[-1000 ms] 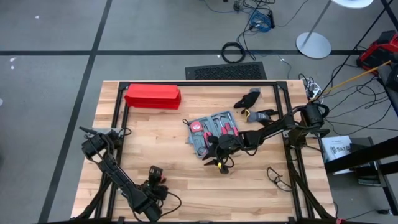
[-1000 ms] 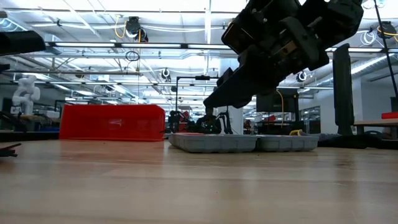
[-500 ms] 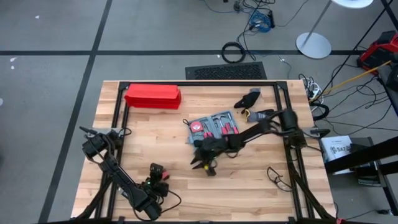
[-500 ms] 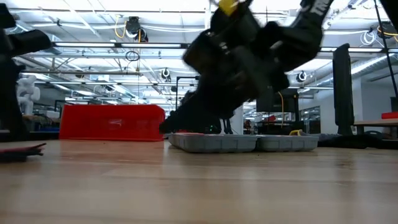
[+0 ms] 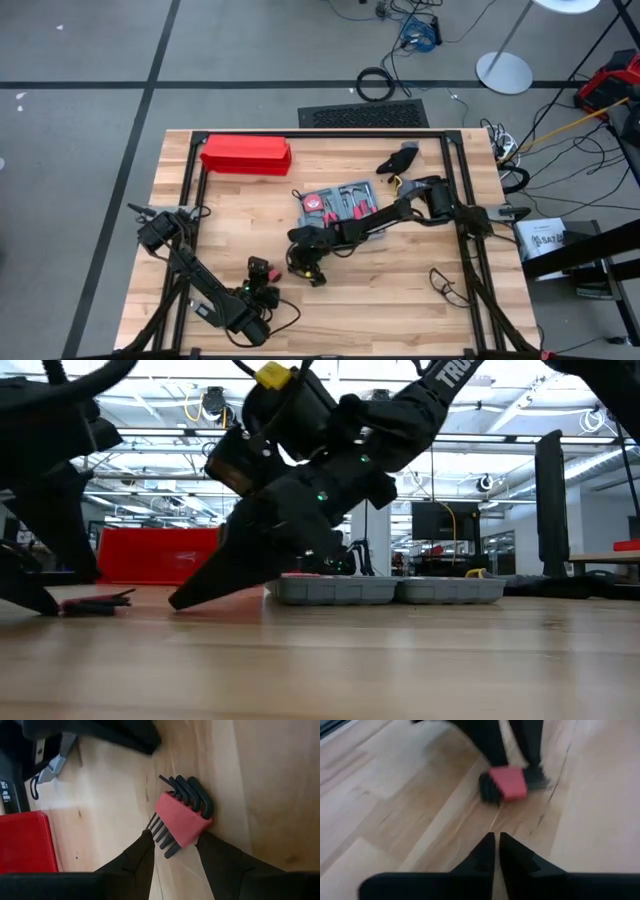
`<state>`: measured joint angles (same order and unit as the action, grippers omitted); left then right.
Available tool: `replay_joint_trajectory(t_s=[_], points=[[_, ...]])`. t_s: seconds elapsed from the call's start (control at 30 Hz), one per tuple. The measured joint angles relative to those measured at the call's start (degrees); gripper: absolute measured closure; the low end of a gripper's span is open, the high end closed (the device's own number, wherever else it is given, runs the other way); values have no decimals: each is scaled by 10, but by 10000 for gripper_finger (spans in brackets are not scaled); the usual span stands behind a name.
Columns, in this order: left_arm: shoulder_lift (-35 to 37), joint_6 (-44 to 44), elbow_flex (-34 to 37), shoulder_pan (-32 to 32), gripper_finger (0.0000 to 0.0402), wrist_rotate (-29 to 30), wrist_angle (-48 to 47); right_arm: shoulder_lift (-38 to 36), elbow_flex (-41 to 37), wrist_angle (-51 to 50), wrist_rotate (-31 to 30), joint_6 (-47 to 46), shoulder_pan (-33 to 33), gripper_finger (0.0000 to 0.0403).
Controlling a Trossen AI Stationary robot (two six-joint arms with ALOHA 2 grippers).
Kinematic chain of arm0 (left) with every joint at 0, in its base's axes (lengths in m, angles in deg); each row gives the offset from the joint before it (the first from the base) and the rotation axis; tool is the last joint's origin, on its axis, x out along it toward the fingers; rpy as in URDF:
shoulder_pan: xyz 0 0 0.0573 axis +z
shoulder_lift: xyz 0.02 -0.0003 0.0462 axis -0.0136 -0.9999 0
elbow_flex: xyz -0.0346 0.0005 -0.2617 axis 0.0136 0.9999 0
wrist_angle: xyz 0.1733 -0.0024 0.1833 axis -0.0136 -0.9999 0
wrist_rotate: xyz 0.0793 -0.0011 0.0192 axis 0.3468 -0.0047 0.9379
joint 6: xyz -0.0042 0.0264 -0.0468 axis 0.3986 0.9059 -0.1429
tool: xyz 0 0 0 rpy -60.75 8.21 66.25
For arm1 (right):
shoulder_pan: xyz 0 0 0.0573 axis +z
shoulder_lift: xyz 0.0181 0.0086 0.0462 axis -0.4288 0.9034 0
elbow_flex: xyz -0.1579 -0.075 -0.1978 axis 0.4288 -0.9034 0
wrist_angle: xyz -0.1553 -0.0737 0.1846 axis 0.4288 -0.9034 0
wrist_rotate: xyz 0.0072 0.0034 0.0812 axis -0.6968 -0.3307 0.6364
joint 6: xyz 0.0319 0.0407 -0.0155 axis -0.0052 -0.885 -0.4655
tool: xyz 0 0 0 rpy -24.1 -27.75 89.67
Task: Prefit tool cases
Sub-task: Put the orange hex key set into the gray pre-fit tool case
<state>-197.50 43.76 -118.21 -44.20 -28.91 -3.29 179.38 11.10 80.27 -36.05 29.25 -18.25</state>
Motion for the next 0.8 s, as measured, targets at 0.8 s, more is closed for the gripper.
replay_joint_trajectory(t_s=[0.8], points=[[-1, 23, 0, 67, 257, 63, 8, 2, 13, 3, -20, 16, 0, 403]])
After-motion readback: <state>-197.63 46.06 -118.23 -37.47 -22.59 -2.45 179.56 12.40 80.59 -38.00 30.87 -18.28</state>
